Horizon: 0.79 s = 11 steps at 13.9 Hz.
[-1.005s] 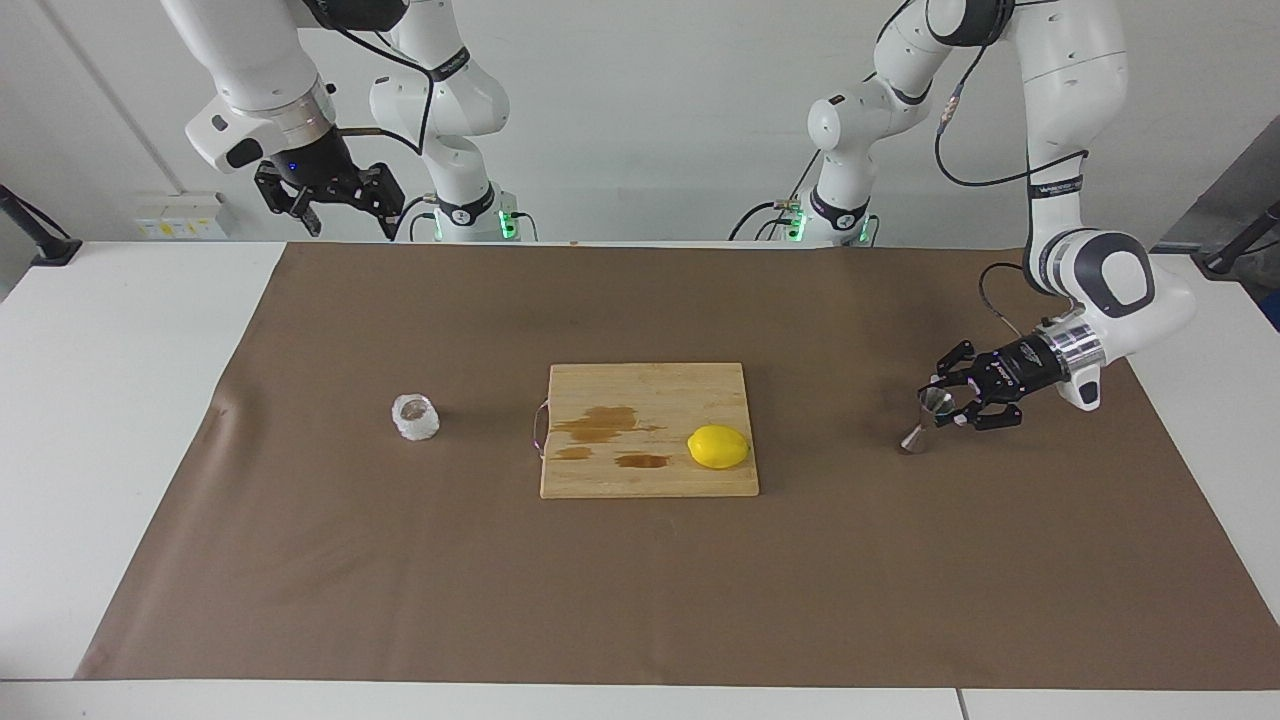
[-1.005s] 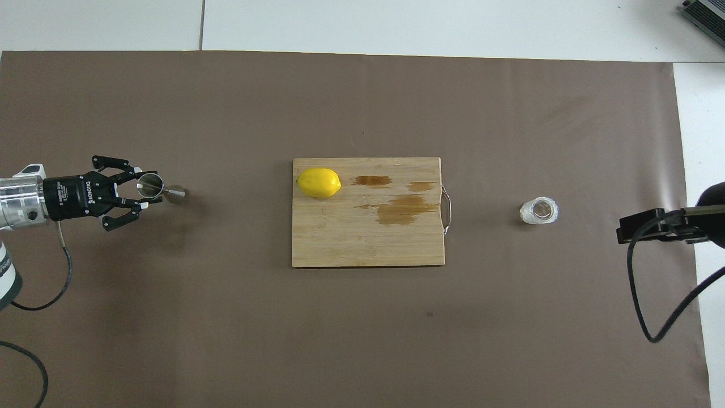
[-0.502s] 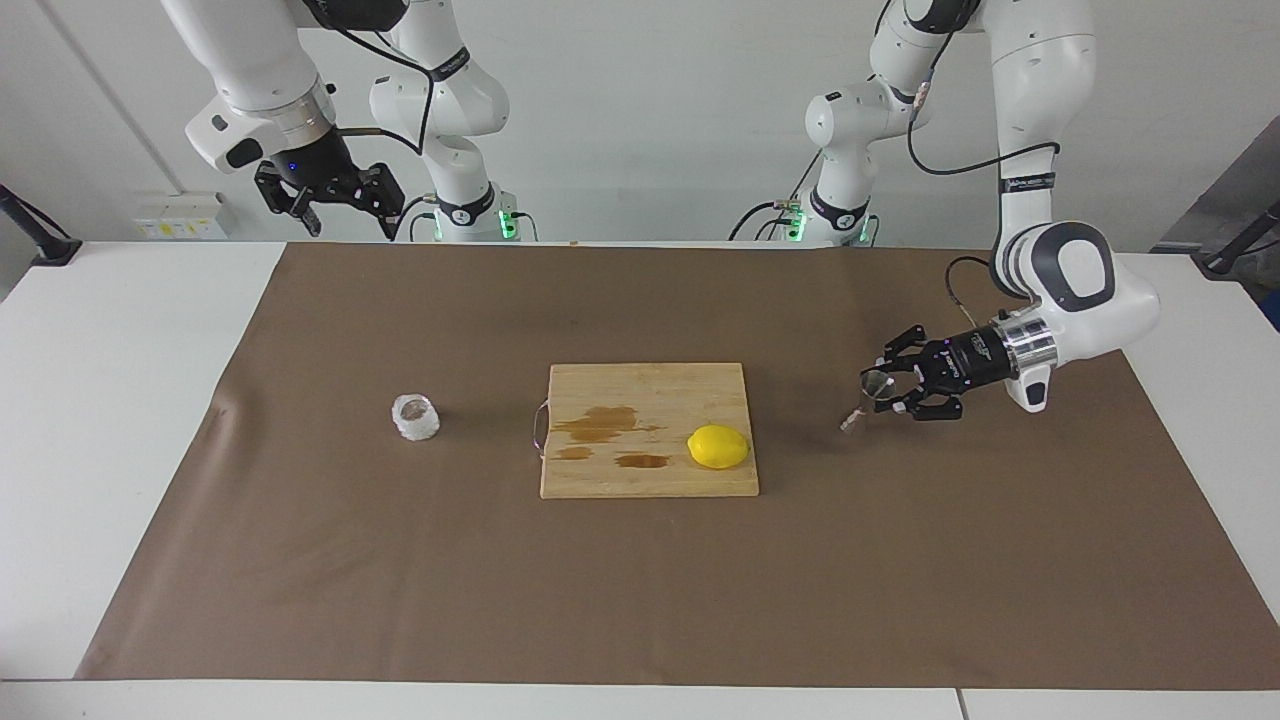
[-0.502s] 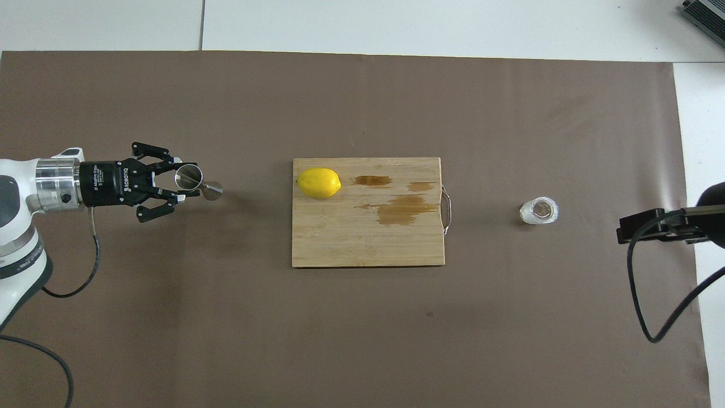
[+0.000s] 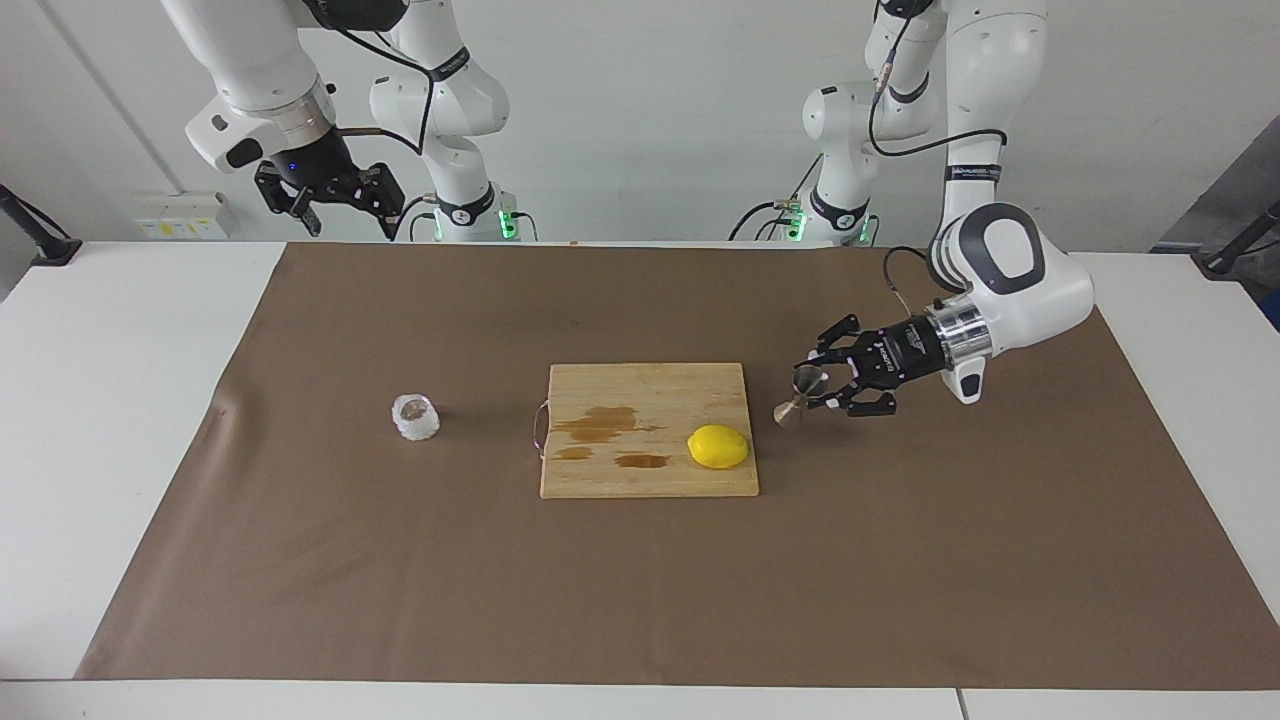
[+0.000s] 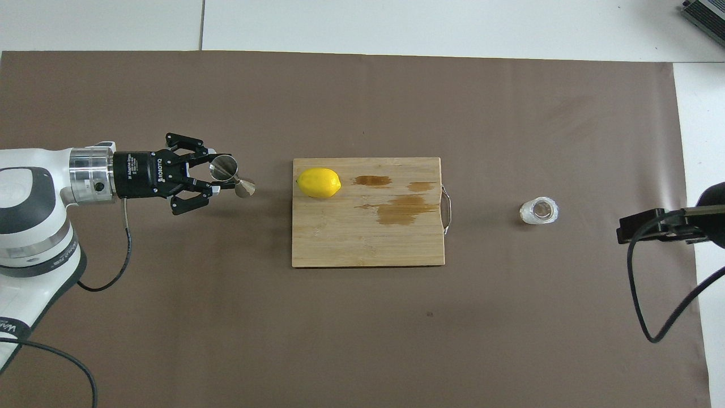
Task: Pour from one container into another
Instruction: 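Lift the metal cup with the left gripper and carry it over the board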
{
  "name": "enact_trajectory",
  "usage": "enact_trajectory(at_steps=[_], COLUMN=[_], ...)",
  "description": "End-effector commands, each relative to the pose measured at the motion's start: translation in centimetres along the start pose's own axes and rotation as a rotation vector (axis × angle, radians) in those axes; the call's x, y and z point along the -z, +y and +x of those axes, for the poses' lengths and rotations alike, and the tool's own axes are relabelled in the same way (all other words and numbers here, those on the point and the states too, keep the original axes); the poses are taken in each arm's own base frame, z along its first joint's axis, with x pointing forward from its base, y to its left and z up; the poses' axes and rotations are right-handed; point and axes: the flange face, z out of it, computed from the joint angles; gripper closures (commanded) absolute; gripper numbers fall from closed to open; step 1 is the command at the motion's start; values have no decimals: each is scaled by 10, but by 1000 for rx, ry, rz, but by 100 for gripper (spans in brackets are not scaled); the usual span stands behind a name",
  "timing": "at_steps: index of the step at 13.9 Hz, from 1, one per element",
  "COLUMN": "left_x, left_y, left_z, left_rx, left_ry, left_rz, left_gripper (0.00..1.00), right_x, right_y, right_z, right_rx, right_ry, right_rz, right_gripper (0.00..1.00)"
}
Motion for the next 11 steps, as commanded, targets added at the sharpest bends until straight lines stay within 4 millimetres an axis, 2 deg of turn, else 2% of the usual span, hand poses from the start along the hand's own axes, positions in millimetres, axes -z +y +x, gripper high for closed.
enact_trajectory(at_steps=[1, 3, 6, 8, 11], left_x=[-31, -58, -110, -137, -167], left_y=[-17, -29, -60, -81, -109], left_z=[-11, -13, -19, -22, -18], left_rx=[36, 75, 153, 197, 237], left_ry=[-16, -34, -52, -59, -43], left_rz=[-52, -100, -202, -251, -293], left_gripper=[100, 100, 100, 100, 100], right_x=[0, 0, 0, 0, 0], right_y=[5, 5, 5, 6, 5], right_z=[-8, -8, -8, -7, -7], right_rx=[18, 18, 18, 17, 18], right_ry=[5, 5, 5, 5, 5], right_rz=[-9, -11, -11, -9, -11], right_gripper=[0, 0, 0, 0, 0])
